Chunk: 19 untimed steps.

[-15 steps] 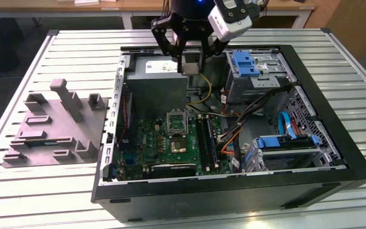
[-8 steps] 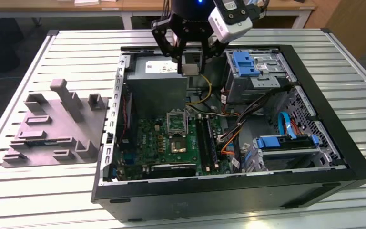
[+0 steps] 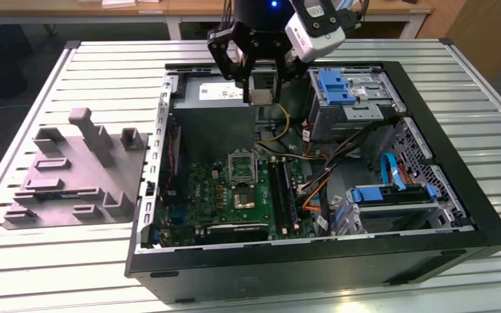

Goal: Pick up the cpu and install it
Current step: 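Place the cpu into insertion slot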

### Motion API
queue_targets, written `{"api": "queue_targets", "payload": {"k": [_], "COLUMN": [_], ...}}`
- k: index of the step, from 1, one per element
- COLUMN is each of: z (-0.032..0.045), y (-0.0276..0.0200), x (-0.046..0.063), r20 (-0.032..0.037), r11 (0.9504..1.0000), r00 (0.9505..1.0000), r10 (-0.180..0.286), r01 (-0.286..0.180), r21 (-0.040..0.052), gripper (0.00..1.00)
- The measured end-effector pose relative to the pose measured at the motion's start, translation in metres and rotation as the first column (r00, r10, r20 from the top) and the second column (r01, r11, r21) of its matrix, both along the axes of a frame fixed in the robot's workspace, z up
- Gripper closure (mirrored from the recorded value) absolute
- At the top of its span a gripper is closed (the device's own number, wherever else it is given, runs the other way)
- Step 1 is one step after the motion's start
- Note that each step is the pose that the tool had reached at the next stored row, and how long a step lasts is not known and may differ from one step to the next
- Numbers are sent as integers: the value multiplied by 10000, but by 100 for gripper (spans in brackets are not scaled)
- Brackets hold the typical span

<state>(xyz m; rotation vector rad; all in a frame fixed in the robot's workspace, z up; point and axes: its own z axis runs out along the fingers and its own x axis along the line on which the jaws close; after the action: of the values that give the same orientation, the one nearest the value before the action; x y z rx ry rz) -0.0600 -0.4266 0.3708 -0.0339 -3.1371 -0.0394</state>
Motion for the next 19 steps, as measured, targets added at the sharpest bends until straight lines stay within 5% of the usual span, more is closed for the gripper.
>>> {"api": "queue_targets", "payload": {"k": [19], "z": [-77], "y": [-71], "x": [-1], "r20": [-1], "r11": [10000], "r00": [10000], "r10": [0], "r01": [0], "r21": [-2], "gripper": [53]}}
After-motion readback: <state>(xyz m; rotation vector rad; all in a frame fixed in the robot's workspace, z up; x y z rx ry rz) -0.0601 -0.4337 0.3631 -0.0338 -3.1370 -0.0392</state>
